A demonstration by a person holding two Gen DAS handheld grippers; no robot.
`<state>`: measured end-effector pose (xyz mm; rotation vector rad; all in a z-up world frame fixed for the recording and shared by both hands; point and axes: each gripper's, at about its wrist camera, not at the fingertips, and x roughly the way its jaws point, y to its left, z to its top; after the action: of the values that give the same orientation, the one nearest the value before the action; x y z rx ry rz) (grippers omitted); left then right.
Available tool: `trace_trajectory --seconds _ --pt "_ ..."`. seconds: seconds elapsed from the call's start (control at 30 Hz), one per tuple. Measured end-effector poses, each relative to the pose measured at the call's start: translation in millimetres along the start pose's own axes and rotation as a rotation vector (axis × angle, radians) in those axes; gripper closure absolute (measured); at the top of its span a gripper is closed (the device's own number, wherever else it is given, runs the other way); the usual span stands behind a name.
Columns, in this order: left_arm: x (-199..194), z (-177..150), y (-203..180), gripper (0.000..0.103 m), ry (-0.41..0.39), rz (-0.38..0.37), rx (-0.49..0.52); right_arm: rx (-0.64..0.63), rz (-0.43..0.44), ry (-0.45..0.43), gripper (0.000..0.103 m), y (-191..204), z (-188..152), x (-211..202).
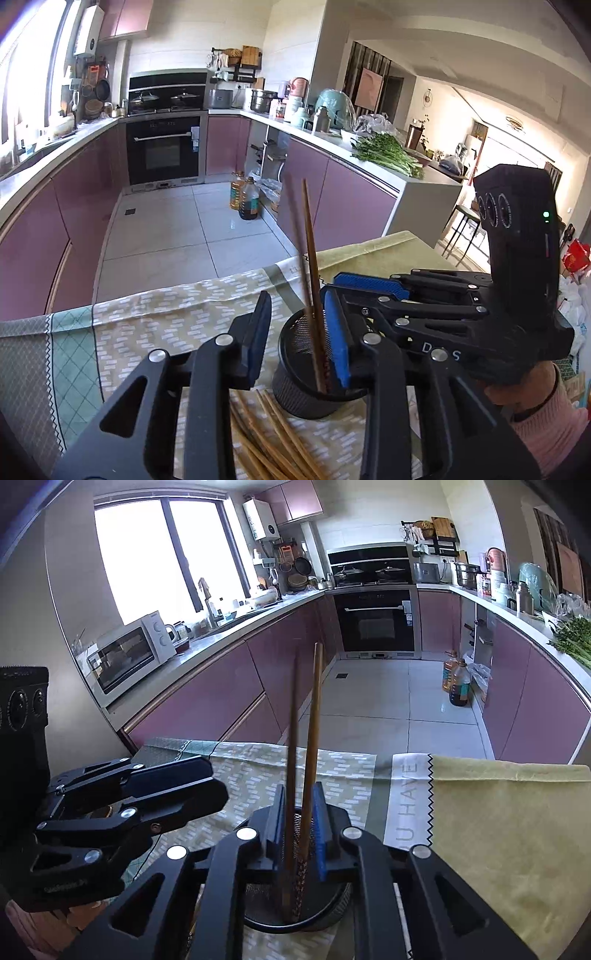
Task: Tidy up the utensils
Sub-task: 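Lower the chopsticks into the mesh cup and open both tools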
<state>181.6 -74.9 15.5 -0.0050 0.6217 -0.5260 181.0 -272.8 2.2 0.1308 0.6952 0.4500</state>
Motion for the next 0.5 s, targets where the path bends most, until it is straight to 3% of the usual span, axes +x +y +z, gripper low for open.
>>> trace_trajectory --seconds 0.17,0.3,0.5 --pt "-35.8 -11.6 8.7 0.06 -0.07 0.049 -0.006 -0.026 -0.016 -0.082 0.074 6.0 -10.8 -29.8" --pt "-59.2 -32.8 12.8 0.052 -0.071 0.067 0.019 -0.101 0.058 -0.11 0.065 27.2 -28.7 -58.2" --pt "-55.1 -84.0 15.1 0.051 0.063 0.092 0.042 -0.175 0.148 0.029 0.065 61.0 -73.1 -48.7"
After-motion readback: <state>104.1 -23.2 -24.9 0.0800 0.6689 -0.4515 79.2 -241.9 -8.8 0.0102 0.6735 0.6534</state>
